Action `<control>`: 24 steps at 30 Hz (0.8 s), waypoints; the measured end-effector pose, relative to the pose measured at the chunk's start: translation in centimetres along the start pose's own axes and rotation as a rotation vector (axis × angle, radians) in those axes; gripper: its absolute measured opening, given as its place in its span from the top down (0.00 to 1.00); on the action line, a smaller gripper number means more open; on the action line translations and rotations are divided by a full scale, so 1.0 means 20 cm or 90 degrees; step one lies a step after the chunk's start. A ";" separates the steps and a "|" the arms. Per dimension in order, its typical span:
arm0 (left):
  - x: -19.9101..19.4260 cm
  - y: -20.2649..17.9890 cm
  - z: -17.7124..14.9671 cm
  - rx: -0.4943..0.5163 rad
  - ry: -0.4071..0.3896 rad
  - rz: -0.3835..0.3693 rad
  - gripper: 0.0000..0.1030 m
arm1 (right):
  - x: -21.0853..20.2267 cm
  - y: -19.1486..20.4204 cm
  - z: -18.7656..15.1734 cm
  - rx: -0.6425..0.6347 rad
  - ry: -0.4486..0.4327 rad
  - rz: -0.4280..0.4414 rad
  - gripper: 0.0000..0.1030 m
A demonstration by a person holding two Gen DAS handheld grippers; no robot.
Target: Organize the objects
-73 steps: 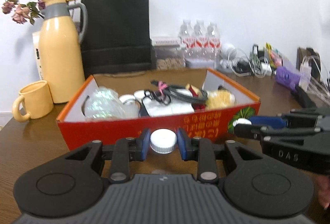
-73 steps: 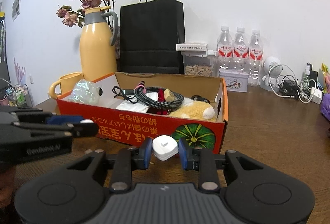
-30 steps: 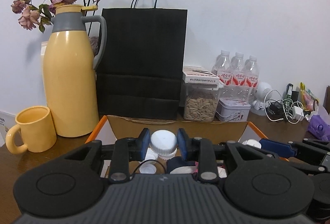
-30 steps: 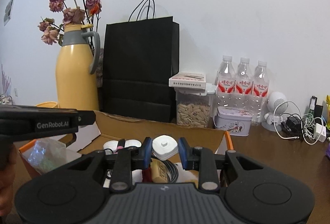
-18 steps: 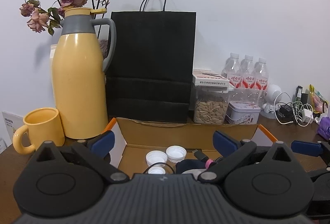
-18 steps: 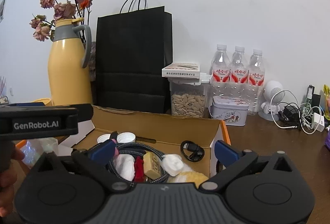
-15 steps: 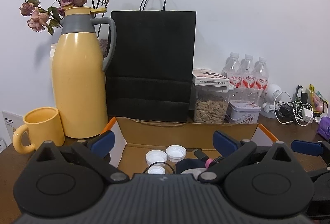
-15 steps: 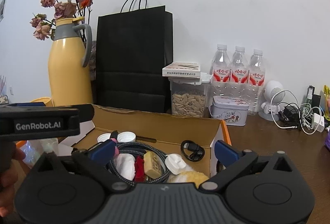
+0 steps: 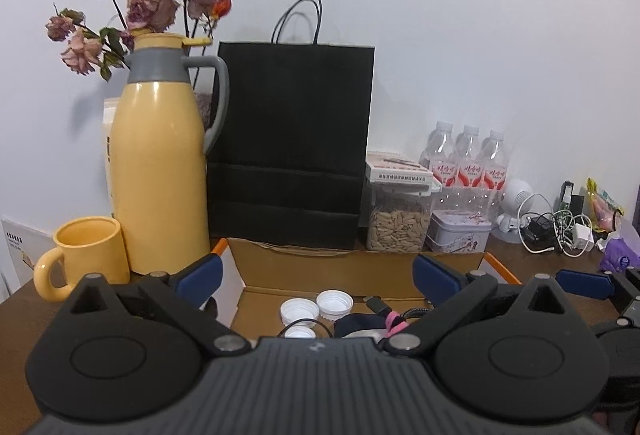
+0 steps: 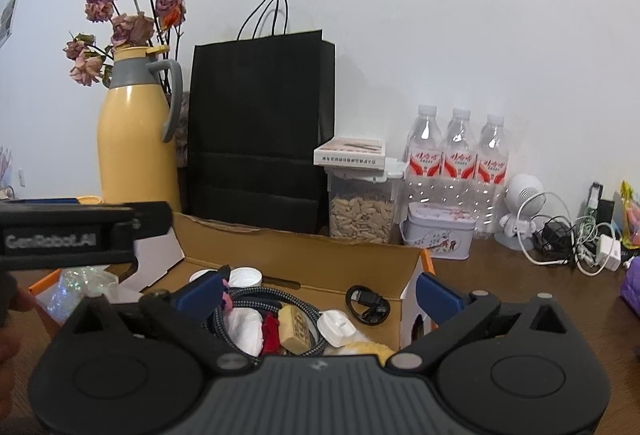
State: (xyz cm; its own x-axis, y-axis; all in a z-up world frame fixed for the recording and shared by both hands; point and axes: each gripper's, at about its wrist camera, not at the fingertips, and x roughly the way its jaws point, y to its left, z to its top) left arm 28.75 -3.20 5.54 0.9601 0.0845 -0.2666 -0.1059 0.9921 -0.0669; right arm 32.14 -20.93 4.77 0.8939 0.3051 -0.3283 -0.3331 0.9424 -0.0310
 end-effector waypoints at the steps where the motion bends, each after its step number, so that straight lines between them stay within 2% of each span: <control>1: -0.02 0.01 0.00 0.000 -0.006 -0.001 0.00 | -0.01 0.00 0.00 -0.001 -0.003 0.001 0.00; 10: -0.17 0.06 -0.08 0.032 -0.015 -0.026 0.00 | -0.16 0.01 -0.09 -0.020 -0.011 0.002 0.00; 24: -0.33 0.06 -0.26 0.080 0.041 -0.049 0.00 | -0.32 0.05 -0.24 -0.041 0.025 0.029 0.00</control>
State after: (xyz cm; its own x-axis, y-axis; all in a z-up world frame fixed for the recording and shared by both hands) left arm 21.03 -3.02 2.18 0.9451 0.0051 -0.3268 0.0050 0.9995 0.0298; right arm 24.59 -22.61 2.29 0.8652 0.3414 -0.3673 -0.3935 0.9162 -0.0753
